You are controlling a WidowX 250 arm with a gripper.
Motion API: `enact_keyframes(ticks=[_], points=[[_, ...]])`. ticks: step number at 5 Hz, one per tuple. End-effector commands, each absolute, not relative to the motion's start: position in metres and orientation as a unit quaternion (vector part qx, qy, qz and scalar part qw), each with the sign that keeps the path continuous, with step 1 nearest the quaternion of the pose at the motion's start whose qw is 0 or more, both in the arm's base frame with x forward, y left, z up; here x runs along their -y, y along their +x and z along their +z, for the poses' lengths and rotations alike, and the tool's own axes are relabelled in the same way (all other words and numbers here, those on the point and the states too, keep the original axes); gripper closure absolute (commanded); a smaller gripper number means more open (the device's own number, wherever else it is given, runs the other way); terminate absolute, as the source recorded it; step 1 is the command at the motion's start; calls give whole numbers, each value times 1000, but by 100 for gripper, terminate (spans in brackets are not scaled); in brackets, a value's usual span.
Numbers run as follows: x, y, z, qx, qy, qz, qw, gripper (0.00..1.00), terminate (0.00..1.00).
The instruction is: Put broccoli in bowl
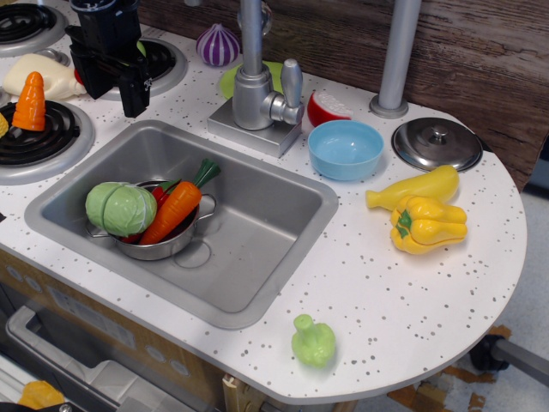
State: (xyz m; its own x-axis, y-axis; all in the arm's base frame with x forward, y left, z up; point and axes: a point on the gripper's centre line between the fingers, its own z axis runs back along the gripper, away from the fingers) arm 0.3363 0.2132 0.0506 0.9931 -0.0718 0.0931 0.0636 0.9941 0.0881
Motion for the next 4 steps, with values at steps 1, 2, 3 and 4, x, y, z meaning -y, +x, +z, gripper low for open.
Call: enact_keyframes(ticks=[1, 2, 3, 4], points=[[-213, 336, 51, 48, 43, -34, 997, 0, 0], [-179, 308, 63, 53, 53, -14, 997, 0, 0], [-129, 279, 84, 49, 54, 4, 997, 0, 0], [-80, 256, 100, 33, 36, 26, 998, 0, 0]])
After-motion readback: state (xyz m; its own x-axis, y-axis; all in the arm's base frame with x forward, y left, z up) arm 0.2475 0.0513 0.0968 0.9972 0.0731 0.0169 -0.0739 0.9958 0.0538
